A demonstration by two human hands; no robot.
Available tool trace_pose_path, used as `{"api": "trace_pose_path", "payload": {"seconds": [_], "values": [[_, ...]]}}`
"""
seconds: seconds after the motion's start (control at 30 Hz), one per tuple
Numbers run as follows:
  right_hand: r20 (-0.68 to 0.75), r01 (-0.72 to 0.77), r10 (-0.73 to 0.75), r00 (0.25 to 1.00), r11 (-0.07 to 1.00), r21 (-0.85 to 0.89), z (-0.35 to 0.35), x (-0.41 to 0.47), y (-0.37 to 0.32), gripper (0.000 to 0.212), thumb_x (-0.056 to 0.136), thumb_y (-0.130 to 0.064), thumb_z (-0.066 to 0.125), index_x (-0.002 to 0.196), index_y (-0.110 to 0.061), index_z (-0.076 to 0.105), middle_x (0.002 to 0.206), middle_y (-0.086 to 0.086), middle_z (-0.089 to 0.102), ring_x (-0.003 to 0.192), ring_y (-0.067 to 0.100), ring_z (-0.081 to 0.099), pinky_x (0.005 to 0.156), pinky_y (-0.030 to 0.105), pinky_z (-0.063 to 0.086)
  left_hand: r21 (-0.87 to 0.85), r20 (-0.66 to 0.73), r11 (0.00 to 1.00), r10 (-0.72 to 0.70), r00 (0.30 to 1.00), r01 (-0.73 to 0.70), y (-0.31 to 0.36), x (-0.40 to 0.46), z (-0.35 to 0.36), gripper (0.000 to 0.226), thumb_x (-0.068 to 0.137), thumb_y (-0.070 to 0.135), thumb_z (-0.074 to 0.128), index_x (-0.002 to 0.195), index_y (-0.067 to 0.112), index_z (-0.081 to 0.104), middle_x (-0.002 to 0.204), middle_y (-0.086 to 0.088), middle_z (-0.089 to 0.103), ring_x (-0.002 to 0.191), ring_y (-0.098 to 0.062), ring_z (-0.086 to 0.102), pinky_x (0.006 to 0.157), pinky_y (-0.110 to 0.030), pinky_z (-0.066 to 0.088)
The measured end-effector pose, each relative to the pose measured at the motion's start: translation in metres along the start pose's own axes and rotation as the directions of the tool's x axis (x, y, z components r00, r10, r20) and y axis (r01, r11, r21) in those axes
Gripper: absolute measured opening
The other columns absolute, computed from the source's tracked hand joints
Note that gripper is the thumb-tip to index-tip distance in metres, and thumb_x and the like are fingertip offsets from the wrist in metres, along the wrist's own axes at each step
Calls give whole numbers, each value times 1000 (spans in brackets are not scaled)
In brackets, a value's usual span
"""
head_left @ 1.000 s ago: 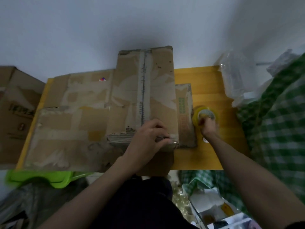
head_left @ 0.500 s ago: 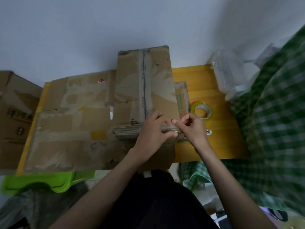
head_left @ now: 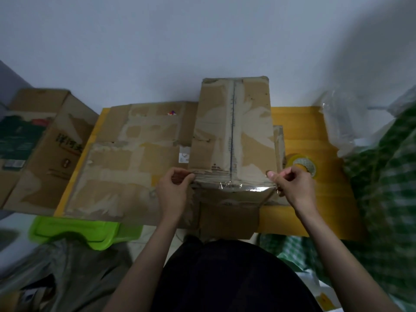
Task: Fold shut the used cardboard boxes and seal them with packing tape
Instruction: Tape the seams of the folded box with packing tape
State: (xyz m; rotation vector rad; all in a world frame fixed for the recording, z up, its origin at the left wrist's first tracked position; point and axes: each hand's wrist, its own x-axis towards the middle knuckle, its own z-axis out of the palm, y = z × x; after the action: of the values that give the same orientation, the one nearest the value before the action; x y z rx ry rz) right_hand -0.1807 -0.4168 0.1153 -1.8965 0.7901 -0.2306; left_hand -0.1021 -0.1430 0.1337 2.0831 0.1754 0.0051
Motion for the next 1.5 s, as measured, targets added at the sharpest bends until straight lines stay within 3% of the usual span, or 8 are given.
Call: {"api": "trace_pose_path", "payload": {"seconds": [0.27,0.4,0.53,0.7,0.87,1.13,1.37,1.5], "values": [[-63,83,-92,994,988,-132,-2,-11,-7,20,84,-26,81,78,-11,68,71,0,70,64,13,67,54,10,42,67,44,998,-6,999,3,4,10,3,30,91,22,72,119,10,72,113,-3,74,107,-16,68,85,-13,44],[-88,91,-104,991,986,-142,-2,-18,-3,16,85,-24,79,76,-14,72,68,-6,69,72,18,70,64,24,46,66,77,998,12,997,-18,-4,5,4,31,95,20,67,126,14,69,121,-6,71,103,-9,63,73,2,40],[-56,125,-129,990,990,-62,-7,-22,-4,11,86,-17,79,79,-14,71,73,-4,70,72,16,70,64,23,49,-65,99,994,97,990,-91,-20,7,-8,28,80,18,82,105,23,70,107,-2,67,93,-7,64,89,-31,56],[36,179,-180,983,983,24,-19,-29,9,12,84,-12,80,83,-18,69,75,3,68,76,22,66,70,32,55,28,238,982,173,956,-184,-21,13,-16,21,76,15,84,92,21,71,91,7,66,86,-4,63,83,-32,58],[99,212,-213,972,977,16,-25,-29,8,18,81,-9,82,88,-19,68,71,4,63,69,7,60,63,12,46,56,281,977,181,943,-204,-19,21,-17,21,76,18,85,88,25,68,78,9,69,74,-4,64,71,-21,53],[154,253,-236,959,962,-102,-17,-23,12,30,79,1,81,87,-19,61,73,1,65,72,10,62,61,14,47,132,348,952,215,913,-275,-18,25,-22,23,76,13,85,90,20,70,77,10,70,75,-1,66,70,-17,54],[251,538,-476,843,761,-363,-17,-17,11,35,83,0,76,89,-23,50,93,-9,43,76,6,48,59,17,40,327,423,707,484,766,-627,-16,36,-22,20,77,15,84,82,13,65,93,3,57,75,-14,58,63,-31,50],[363,629,-515,777,648,-428,-10,-13,3,44,76,-2,82,90,-24,47,93,-7,39,81,13,43,62,30,40,313,553,557,552,624,-770,-9,37,-15,24,77,6,80,85,15,59,96,3,54,85,-10,51,65,-16,39]]}}
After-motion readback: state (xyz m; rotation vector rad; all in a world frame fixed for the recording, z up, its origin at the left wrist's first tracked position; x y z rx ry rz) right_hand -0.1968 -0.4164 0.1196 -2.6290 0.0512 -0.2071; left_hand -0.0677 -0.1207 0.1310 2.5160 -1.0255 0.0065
